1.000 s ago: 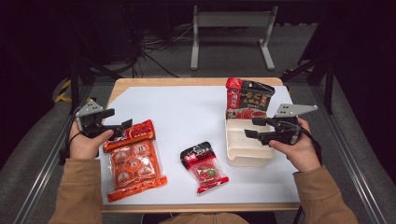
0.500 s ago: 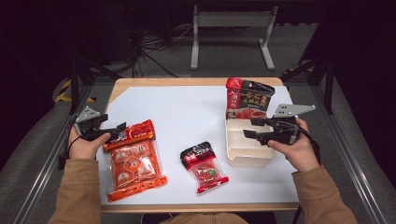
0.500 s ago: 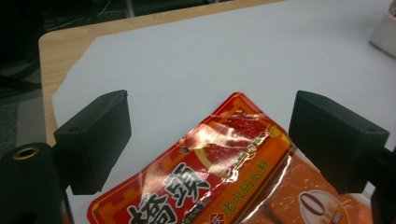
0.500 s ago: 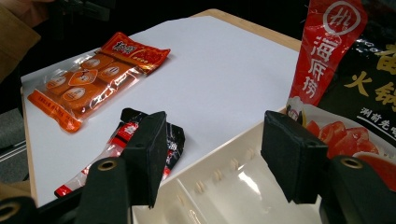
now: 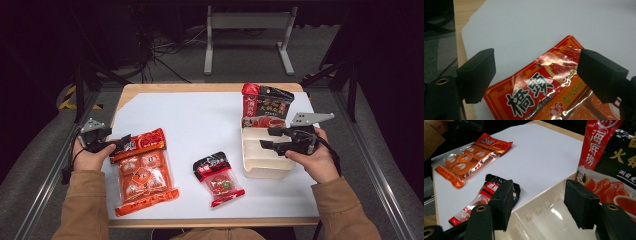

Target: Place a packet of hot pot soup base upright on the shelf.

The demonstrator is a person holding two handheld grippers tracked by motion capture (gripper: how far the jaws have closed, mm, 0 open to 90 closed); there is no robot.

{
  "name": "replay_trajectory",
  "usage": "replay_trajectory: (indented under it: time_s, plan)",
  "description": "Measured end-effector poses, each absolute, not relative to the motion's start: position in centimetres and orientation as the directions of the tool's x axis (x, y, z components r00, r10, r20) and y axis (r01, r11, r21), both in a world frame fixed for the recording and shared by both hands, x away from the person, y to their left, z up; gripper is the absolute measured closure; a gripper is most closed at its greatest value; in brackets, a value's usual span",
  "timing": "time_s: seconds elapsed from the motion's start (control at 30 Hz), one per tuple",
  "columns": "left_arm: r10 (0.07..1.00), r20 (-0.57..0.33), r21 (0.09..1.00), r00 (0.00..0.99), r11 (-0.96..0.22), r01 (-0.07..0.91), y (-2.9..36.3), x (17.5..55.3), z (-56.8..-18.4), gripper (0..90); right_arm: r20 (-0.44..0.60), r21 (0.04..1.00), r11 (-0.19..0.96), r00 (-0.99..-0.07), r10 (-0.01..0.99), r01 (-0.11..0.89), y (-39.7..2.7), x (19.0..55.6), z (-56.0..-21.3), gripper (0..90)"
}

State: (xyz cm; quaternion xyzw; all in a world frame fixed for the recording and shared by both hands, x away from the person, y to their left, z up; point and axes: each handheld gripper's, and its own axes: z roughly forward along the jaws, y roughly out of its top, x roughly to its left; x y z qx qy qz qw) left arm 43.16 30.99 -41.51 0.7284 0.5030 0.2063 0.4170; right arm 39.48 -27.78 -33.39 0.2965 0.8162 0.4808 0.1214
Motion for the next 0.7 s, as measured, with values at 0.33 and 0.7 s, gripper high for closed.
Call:
replay_trajectory:
  time_s: [0.33, 0.7]
  plan:
    - [0.939, -0.079, 0.749, 0.334, -0.165, 0.642, 31.7, 43.8, -42.9, 15.6, 0.096, 0.853, 0.361, -0.793, 0.601, 0.376, -27.6, 39.6, -33.8, 40.6]
    - [0.932, -0.152, 0.727, 0.329, -0.12, 0.676, 32.1, 44.4, -44.3, 13.4, 0.07, 0.86, 0.374, -0.808, 0.586, 0.346, -27.1, 39.1, -33.5, 40.9]
